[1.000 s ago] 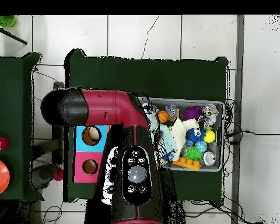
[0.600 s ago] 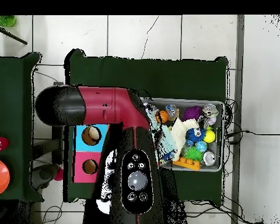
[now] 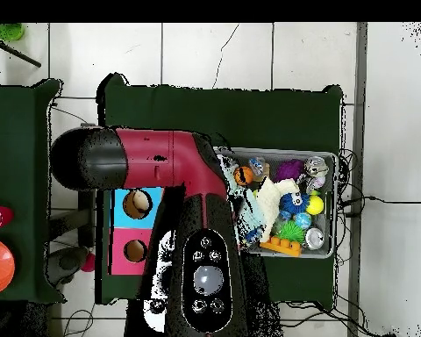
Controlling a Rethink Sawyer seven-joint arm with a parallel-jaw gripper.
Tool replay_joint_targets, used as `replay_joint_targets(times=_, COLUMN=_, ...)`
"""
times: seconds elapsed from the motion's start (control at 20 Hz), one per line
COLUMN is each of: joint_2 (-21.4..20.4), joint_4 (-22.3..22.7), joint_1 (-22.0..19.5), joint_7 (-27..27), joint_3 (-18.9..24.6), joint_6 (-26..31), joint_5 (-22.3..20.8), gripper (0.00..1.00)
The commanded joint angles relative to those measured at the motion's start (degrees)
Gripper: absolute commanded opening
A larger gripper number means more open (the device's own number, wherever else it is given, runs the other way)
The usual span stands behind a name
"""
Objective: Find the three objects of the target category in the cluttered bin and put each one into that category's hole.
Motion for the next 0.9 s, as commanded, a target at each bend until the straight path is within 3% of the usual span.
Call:
replay_joint_targets(times=0.05, joint_2=2.28, joint_4=1.2, joint_1=-0.55, joint_7=8.86, joint_3=0.39, joint_6=2.23, joint_5=-0.56, gripper=0.0)
replay_joint_targets(times=0.9, joint_2=5.91, joint_4=2.67, joint_1=-0.16, joint_7=9.33, joint_3=-0.17, joint_6=-5.62, joint_5=-2.21, gripper=0.0)
